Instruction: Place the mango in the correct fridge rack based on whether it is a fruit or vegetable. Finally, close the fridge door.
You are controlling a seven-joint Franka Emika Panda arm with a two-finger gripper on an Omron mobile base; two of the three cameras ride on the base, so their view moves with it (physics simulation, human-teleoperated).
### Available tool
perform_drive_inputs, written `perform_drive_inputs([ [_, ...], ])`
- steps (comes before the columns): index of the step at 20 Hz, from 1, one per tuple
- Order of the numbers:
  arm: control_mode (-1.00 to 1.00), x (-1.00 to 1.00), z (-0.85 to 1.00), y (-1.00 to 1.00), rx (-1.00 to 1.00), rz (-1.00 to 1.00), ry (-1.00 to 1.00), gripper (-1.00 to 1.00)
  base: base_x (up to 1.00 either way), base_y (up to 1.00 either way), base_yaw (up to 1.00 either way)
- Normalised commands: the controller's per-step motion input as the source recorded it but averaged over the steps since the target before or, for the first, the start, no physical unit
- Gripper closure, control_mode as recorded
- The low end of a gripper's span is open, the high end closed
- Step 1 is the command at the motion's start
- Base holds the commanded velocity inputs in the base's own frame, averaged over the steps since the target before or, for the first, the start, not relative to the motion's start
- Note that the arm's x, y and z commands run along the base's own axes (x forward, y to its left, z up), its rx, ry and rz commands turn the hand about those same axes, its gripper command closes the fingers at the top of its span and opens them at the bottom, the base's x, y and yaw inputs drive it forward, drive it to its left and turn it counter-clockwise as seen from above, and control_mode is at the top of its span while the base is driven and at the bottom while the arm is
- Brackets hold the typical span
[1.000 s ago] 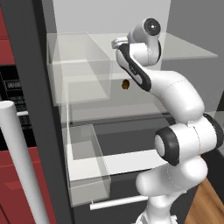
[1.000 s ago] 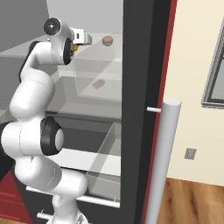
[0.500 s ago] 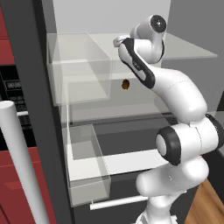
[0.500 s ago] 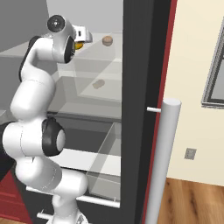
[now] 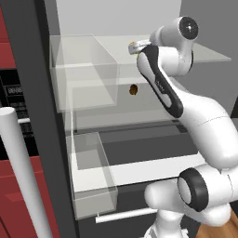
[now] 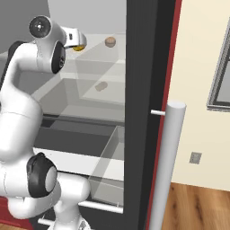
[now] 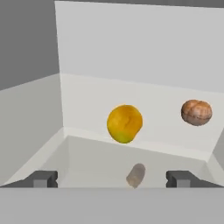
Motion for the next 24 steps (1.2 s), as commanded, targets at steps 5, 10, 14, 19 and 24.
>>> perform_drive_inputs([
  [5,-1.00,-1.00,0.00,0.00,0.00,-0.08,0.00,-1.00,0.00,0.00,0.00],
  [10,-1.00,-0.88,0.00,-0.09,0.01,-0.13,0.00,-1.00,0.00,0.00,0.00],
  [14,-1.00,-0.51,0.00,-0.39,0.02,-0.12,0.00,-1.00,0.00,0.00,0.00],
  [19,1.00,-0.27,-0.10,-0.19,0.00,-0.06,-0.02,-1.00,-0.20,-0.01,-0.01],
  [24,1.00,0.00,0.00,0.00,0.00,0.00,0.00,-1.00,-1.00,-0.01,-0.04],
])
